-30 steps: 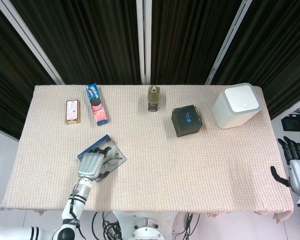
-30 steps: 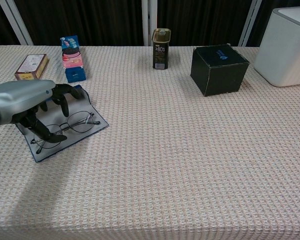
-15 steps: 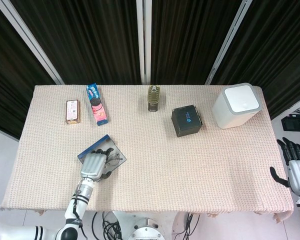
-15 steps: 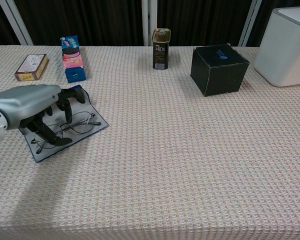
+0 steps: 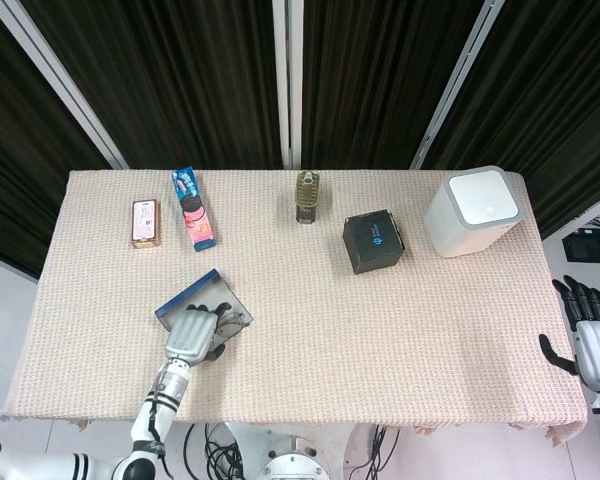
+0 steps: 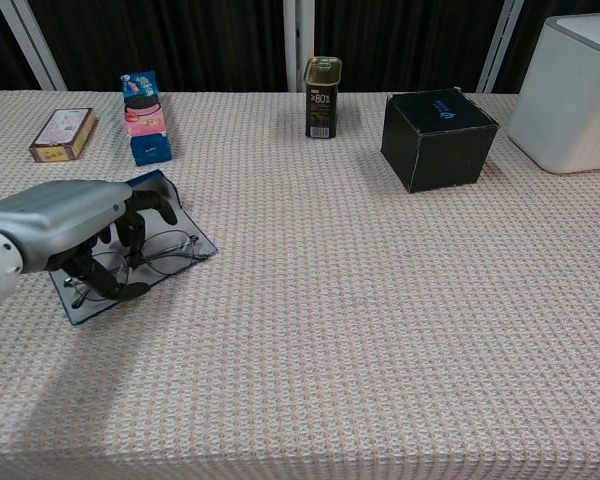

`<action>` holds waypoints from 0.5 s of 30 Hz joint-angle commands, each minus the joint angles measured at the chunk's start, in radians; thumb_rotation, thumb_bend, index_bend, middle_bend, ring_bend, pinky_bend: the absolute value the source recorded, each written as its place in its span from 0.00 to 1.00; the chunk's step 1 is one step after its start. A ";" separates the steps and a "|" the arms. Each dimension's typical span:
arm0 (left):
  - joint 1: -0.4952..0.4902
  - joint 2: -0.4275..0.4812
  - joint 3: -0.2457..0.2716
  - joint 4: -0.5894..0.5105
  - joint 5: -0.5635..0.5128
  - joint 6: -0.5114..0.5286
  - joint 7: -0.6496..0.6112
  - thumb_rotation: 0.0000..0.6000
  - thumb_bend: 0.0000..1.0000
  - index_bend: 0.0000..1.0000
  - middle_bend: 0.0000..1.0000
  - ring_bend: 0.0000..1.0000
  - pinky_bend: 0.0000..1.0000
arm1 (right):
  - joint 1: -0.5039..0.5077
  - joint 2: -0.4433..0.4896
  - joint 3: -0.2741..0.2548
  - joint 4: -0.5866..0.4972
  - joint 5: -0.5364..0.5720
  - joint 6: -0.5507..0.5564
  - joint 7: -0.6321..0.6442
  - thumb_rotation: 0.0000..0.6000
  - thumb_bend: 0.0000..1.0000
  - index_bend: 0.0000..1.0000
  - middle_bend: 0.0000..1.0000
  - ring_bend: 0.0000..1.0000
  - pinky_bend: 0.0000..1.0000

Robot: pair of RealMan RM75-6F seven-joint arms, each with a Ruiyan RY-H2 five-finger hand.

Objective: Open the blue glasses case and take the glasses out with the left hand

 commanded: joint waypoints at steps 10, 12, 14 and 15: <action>0.007 -0.002 0.010 0.017 0.029 -0.008 -0.016 1.00 0.33 0.28 0.61 0.46 0.42 | 0.002 0.001 -0.001 -0.008 0.001 -0.004 -0.010 1.00 0.32 0.00 0.00 0.00 0.00; 0.009 -0.002 0.012 0.020 0.031 -0.011 -0.020 1.00 0.34 0.29 0.64 0.48 0.43 | 0.002 0.001 -0.001 -0.009 0.001 -0.005 -0.012 1.00 0.32 0.00 0.00 0.00 0.00; 0.010 -0.003 0.013 0.024 0.038 -0.014 -0.026 1.00 0.34 0.30 0.66 0.50 0.44 | 0.002 0.002 -0.001 -0.010 0.001 -0.005 -0.012 1.00 0.32 0.00 0.00 0.00 0.00; 0.011 -0.003 0.014 0.026 0.042 -0.014 -0.029 1.00 0.34 0.30 0.67 0.51 0.45 | 0.002 0.002 -0.001 -0.010 0.001 -0.005 -0.012 1.00 0.32 0.00 0.00 0.00 0.00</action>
